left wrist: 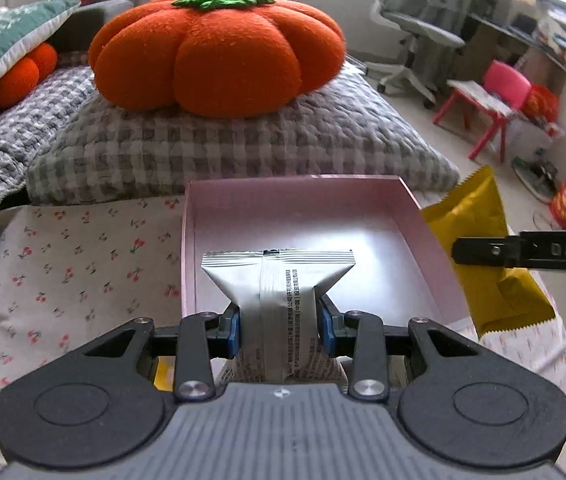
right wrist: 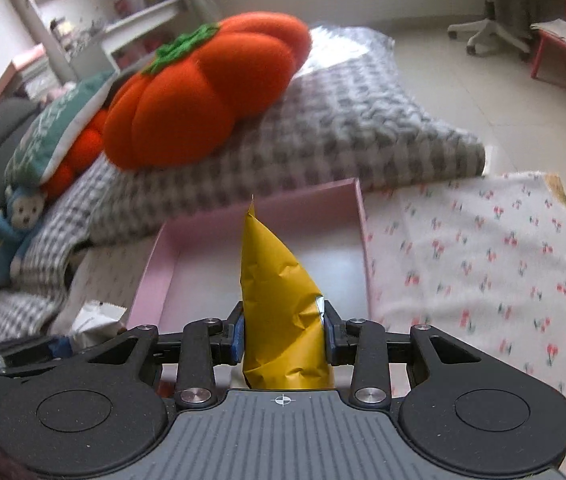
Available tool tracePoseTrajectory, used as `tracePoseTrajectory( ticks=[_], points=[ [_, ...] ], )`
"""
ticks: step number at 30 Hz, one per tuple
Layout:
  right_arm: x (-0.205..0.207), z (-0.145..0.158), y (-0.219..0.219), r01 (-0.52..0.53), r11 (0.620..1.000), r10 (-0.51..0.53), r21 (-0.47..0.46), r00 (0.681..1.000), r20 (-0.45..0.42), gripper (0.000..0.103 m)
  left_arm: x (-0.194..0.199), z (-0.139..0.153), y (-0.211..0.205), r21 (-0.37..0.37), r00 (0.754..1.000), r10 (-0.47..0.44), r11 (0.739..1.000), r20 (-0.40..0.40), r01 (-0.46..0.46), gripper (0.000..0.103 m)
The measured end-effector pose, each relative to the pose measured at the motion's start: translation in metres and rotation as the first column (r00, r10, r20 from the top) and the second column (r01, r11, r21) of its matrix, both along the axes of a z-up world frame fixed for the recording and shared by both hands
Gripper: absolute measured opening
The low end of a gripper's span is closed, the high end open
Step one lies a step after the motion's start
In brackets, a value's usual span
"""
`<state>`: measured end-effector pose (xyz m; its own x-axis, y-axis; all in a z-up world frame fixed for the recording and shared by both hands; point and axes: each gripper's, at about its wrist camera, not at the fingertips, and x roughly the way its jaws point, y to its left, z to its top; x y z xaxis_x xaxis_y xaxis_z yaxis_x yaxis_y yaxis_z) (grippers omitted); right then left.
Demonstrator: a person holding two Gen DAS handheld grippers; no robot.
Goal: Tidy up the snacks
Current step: 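Lower both snacks into the pink box and open both grippers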
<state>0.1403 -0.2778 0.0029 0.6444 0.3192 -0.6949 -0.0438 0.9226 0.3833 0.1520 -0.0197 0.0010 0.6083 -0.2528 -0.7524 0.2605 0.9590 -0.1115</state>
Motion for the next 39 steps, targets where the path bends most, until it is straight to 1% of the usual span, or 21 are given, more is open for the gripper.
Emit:
tracePoseTrajectory(
  ticks=[3, 8, 10, 13, 16, 20, 22, 23, 24, 25, 27, 28, 29, 30, 32, 35, 39],
  points=[
    [0.012, -0.01, -0.008, 0.018, 1.0, -0.019, 0.024, 0.999, 0.026, 0.035, 0.011, -0.014, -0.002, -0.015, 0.999, 0.033, 0.999, 0.012, -0.033, 0.033],
    [0.027, -0.028, -0.013, 0.041, 0.998, -0.042, 0.043, 0.999, 0.029, 0.035, 0.024, -0.031, -0.006, -0.032, 0.998, 0.063, 0.998, 0.004, -0.063, 0.033],
    [0.031, -0.033, -0.014, 0.04, 0.998, -0.041, 0.051, 0.999, 0.025, 0.035, 0.028, -0.037, -0.009, -0.044, 0.998, 0.055, 0.998, -0.011, -0.055, 0.033],
    [0.035, -0.041, -0.011, 0.028, 0.998, -0.029, 0.054, 1.0, 0.01, 0.035, 0.028, -0.04, -0.012, -0.036, 0.999, 0.04, 0.998, -0.024, -0.041, 0.034],
    [0.039, -0.049, -0.007, 0.02, 0.999, -0.019, 0.04, 1.0, -0.01, 0.035, 0.027, -0.042, -0.014, -0.038, 0.999, 0.017, 0.999, -0.037, -0.018, 0.034],
    [0.041, -0.055, -0.003, 0.008, 0.999, -0.007, 0.033, 1.0, -0.026, 0.036, 0.028, -0.046, -0.013, -0.048, 0.998, 0.013, 0.999, -0.059, -0.015, 0.034],
    [0.04, -0.056, -0.001, 0.002, 1.0, -0.002, 0.028, 1.0, -0.028, 0.037, 0.025, -0.046, -0.012, -0.049, 0.999, 0.008, 0.999, -0.053, -0.01, 0.036],
    [0.04, -0.056, -0.001, 0.0, 1.0, 0.001, 0.028, 1.0, -0.029, 0.038, 0.025, -0.045, -0.013, -0.047, 0.999, 0.007, 0.999, -0.047, -0.009, 0.038],
    [0.04, -0.055, 0.0, -0.002, 1.0, 0.003, 0.027, 0.999, -0.032, 0.038, 0.025, -0.044, -0.014, -0.046, 0.999, 0.006, 0.999, -0.039, -0.008, 0.046],
    [0.04, -0.054, 0.0, -0.002, 1.0, 0.003, 0.028, 0.999, -0.034, 0.04, 0.023, -0.042, -0.014, -0.042, 1.0, 0.007, 0.999, -0.028, -0.008, 0.054],
    [0.039, -0.051, -0.002, 0.008, 0.999, -0.007, 0.033, 0.999, -0.032, 0.047, 0.023, -0.039, -0.016, -0.032, 1.0, 0.009, 0.999, -0.01, -0.009, 0.06],
    [0.038, -0.049, -0.003, 0.014, 0.999, -0.013, 0.041, 1.0, -0.026, 0.054, 0.022, -0.037, -0.017, -0.029, 1.0, 0.008, 1.0, -0.007, -0.008, 0.062],
    [0.036, -0.046, -0.005, 0.019, 0.999, -0.018, 0.049, 1.0, -0.019, 0.059, 0.022, -0.036, -0.018, -0.027, 1.0, 0.009, 1.0, -0.007, -0.009, 0.064],
    [0.036, -0.044, -0.006, 0.023, 0.998, -0.022, 0.054, 1.0, -0.014, 0.061, 0.021, -0.035, -0.018, -0.024, 1.0, 0.011, 1.0, -0.005, -0.011, 0.068],
    [0.033, -0.038, -0.008, 0.03, 0.998, -0.03, 0.055, 1.0, -0.006, 0.066, 0.017, -0.031, -0.018, -0.02, 1.0, 0.011, 1.0, 0.002, -0.011, 0.07],
    [0.026, -0.031, -0.011, 0.042, 0.998, -0.042, 0.051, 0.999, 0.003, 0.071, 0.01, -0.026, -0.018, -0.015, 1.0, 0.011, 1.0, 0.006, -0.011, 0.076],
    [0.014, -0.022, -0.013, 0.048, 0.998, -0.048, 0.041, 0.999, 0.003, 0.073, 0.001, -0.018, -0.017, -0.012, 1.0, 0.007, 1.0, 0.011, -0.007, 0.081]
  ],
)
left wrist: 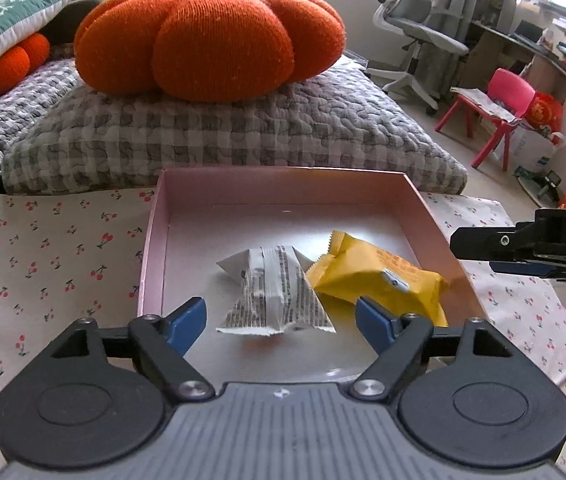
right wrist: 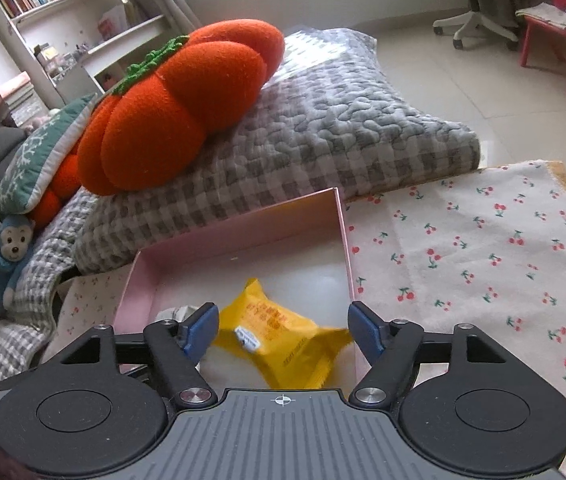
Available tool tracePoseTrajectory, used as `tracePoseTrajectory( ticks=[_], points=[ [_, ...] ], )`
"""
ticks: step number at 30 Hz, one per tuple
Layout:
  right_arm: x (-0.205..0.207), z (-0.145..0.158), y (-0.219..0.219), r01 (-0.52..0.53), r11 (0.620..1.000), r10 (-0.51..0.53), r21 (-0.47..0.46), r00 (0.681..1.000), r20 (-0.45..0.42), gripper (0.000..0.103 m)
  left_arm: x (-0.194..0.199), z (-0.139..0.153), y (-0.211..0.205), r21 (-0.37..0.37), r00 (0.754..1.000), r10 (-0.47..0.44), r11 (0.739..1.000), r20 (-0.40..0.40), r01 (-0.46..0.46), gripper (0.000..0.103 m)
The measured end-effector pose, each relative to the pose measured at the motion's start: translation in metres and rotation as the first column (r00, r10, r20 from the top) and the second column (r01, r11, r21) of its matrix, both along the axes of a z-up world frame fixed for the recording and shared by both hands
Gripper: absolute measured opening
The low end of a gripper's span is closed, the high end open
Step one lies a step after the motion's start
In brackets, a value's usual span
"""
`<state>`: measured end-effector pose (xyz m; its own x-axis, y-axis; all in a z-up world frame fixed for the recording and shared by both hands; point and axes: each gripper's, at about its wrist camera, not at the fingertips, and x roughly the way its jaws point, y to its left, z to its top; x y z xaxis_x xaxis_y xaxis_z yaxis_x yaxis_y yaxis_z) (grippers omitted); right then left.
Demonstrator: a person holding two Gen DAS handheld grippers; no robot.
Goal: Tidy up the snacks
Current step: 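Lower both snacks into the pink box and open both grippers, then grasp an orange-white biscuit packet with the left gripper while the right grasps a red candy wrapper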
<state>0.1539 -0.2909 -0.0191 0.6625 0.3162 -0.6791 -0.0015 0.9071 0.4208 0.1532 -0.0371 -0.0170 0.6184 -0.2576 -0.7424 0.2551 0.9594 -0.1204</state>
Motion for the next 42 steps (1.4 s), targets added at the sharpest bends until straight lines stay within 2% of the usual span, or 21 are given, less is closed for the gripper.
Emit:
tracePoseTrajectory(
  ticks=[12, 17, 23, 29, 32, 36, 42],
  points=[
    [-0.047, 0.031, 0.006, -0.017, 0.999, 0.017, -0.042, 1.0, -0.003, 0.085, -0.037, 0.025, 0.012, 0.035, 1.0, 0.008, 0.999, 0.019, -0.008, 0.097],
    [-0.068, 0.036, 0.011, -0.035, 0.997, 0.035, -0.066, 0.999, -0.008, 0.09, -0.055, 0.026, 0.017, 0.071, 0.999, 0.002, 0.997, 0.04, -0.004, 0.102],
    [-0.089, 0.029, 0.012, -0.04, 0.997, 0.04, -0.067, 0.999, -0.006, 0.093, -0.071, 0.015, 0.029, 0.085, 0.999, 0.003, 0.996, 0.05, -0.007, 0.102],
    [-0.106, 0.022, 0.014, -0.034, 0.994, 0.037, -0.106, 0.999, 0.019, 0.093, -0.089, 0.009, 0.04, 0.136, 0.995, -0.043, 0.99, 0.087, 0.031, 0.102],
    [-0.116, 0.018, 0.015, -0.057, 0.992, 0.06, -0.109, 0.998, 0.025, 0.094, -0.1, 0.005, 0.05, 0.16, 0.992, -0.063, 0.986, 0.107, 0.046, 0.102],
    [-0.131, 0.011, 0.02, -0.092, 0.983, 0.102, -0.161, 0.993, 0.052, 0.094, -0.111, -0.005, 0.068, 0.195, 0.989, -0.061, 0.98, 0.134, 0.034, 0.102],
    [-0.154, -0.004, 0.024, -0.141, 0.967, 0.163, -0.213, 0.983, 0.086, 0.094, -0.12, -0.022, 0.093, 0.185, 0.991, -0.061, 0.982, 0.121, 0.038, 0.102]
  ],
)
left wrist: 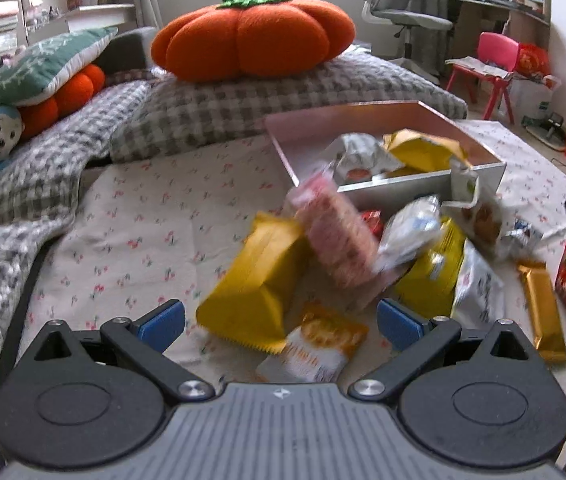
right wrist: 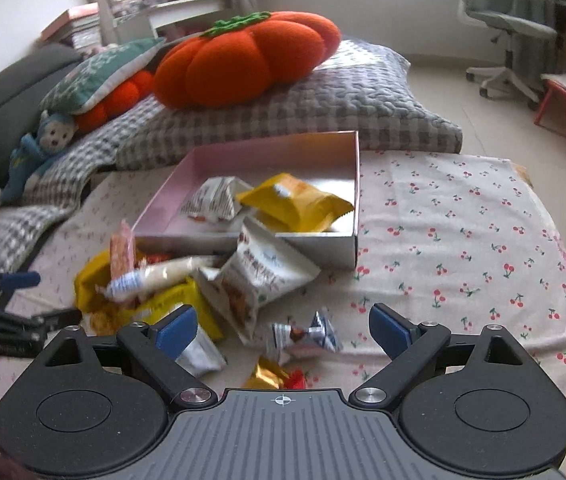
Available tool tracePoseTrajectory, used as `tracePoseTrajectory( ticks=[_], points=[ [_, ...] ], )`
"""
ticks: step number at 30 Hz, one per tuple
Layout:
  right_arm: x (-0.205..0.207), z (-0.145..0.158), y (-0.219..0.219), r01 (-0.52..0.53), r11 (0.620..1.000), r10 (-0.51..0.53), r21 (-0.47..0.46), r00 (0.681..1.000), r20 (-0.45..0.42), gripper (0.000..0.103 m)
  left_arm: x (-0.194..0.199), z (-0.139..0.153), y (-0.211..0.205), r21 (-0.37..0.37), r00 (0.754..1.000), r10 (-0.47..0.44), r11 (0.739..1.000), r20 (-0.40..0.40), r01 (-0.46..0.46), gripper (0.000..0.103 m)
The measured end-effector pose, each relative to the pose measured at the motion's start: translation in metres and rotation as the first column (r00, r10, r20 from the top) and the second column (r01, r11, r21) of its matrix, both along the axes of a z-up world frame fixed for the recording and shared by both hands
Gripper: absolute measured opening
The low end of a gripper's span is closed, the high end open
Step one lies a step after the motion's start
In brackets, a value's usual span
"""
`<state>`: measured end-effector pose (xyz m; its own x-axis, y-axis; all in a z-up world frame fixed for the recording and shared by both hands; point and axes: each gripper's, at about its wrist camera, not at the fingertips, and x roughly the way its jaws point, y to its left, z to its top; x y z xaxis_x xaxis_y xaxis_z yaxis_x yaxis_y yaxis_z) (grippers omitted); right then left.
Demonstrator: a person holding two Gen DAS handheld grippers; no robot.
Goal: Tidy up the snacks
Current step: 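Grasp an orange-white biscuit packet with the left gripper while the right grasps a red candy wrapper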
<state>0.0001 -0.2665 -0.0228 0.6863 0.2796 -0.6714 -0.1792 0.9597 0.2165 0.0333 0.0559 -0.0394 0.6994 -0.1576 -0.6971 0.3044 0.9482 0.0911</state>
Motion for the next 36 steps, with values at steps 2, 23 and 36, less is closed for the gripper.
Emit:
tracePoseTrajectory(
  ticks=[2, 23, 36],
  points=[
    [-0.006, -0.005, 0.0, -0.014, 1.0, 0.014, -0.023, 1.0, 0.019, 0.094, -0.002, -0.007, 0.006, -0.009, 1.0, -0.004, 1.0, -0.007, 0.004, 0.102],
    [-0.042, -0.065, 0.003, -0.142, 0.959, 0.141, -0.246, 0.99, -0.023, 0.098, -0.021, -0.04, -0.011, -0.058, 0.954, -0.284, 0.958, -0.095, 0.28, 0.1],
    [-0.033, -0.081, -0.012, -0.116, 0.978, 0.118, -0.173, 0.993, -0.003, 0.103, -0.01, -0.039, -0.021, -0.069, 0.963, -0.255, 0.966, -0.087, 0.25, 0.096]
  ],
)
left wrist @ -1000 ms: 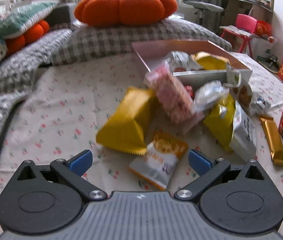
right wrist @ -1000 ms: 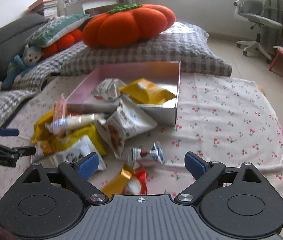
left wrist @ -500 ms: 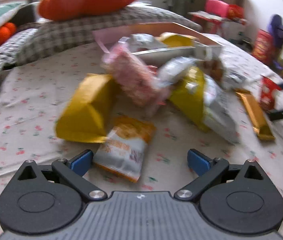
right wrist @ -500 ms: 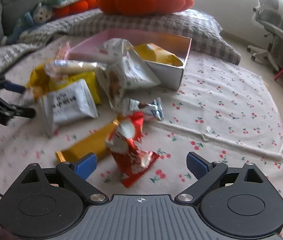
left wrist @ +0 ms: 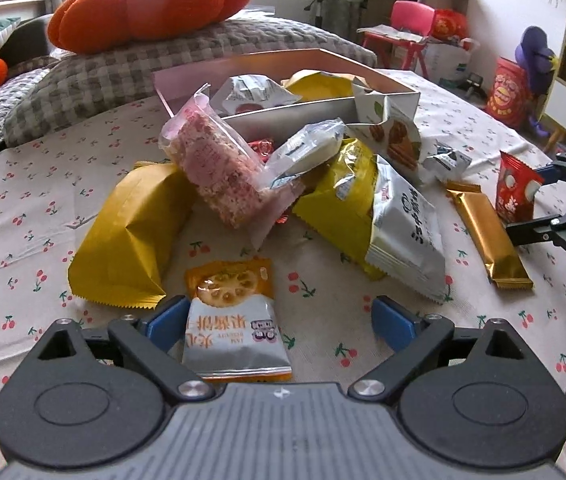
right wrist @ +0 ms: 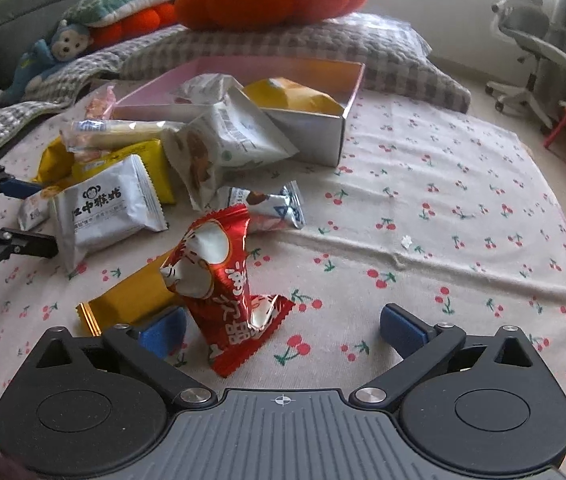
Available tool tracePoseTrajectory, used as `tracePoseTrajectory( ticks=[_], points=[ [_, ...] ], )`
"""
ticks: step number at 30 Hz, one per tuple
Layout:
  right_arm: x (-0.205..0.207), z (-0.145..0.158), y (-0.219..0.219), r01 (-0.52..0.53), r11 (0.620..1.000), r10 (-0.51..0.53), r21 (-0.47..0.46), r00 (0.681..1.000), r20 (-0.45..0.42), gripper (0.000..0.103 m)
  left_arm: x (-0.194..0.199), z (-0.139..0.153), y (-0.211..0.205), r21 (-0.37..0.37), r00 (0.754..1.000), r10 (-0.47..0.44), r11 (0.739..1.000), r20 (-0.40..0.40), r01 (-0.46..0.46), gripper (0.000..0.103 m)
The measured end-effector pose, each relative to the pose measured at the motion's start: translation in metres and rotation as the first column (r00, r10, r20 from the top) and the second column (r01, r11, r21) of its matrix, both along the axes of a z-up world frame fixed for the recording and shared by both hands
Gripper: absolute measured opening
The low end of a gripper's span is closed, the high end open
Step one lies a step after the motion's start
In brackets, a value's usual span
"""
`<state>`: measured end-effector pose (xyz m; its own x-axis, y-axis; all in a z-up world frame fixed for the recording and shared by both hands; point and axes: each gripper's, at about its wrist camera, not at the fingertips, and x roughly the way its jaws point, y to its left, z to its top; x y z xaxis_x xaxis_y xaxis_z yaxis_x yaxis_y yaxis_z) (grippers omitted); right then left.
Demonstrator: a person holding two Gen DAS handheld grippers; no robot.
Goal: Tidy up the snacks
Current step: 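Grasp an orange-white biscuit packet with the left gripper while the right grasps a red candy wrapper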
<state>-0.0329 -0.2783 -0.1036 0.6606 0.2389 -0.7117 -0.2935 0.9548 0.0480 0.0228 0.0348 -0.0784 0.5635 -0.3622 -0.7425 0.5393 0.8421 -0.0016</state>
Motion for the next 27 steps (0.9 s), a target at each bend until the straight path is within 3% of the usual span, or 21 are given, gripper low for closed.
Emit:
tracePoseTrajectory(
  ticks=[13, 19, 27],
  points=[
    [0.006, 0.0, 0.002, -0.041, 0.999, 0.041, -0.003, 0.999, 0.017, 0.103, 0.007, 0.001, -0.004, 0.039, 0.998, 0.045, 0.998, -0.049, -0.043, 0.102],
    [0.006, 0.002, 0.006, -0.046, 0.998, 0.046, -0.031, 0.999, 0.02, 0.103, 0.002, 0.004, 0.003, 0.015, 0.997, 0.073, 0.997, -0.022, -0.073, 0.079],
    [0.008, 0.005, 0.011, -0.071, 0.997, 0.072, -0.025, 0.997, 0.014, 0.095, 0.004, 0.008, 0.005, 0.015, 0.996, 0.085, 0.996, -0.015, -0.085, 0.06]
  ],
)
